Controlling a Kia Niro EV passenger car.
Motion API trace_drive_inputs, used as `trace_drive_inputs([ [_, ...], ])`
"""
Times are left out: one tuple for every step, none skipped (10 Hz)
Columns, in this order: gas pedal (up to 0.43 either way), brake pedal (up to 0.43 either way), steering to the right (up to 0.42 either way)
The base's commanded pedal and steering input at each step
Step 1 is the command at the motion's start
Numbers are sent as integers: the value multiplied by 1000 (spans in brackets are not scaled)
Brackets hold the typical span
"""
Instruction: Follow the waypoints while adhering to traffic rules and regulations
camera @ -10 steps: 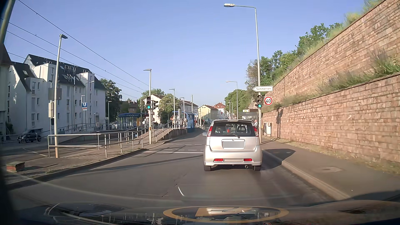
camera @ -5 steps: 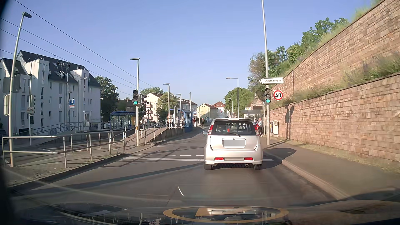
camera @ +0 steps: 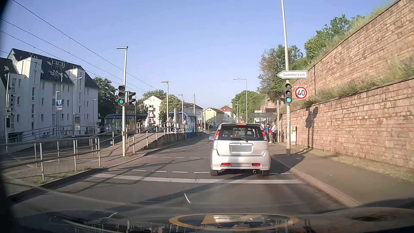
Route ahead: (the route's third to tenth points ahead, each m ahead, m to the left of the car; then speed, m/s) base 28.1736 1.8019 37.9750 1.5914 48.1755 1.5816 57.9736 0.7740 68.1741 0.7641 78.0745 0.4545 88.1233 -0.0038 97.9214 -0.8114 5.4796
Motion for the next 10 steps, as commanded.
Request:
trace_drive_inputs([
  [0, 0, 7],
  [0, 0, 6],
  [0, 0, 6],
  [0, 0, 5],
  [0, 0, 5],
  [0, 0, 5],
  [0, 0, 5],
  [0, 0, 5],
  [0, 0, 6],
  [0, 0, 5],
])
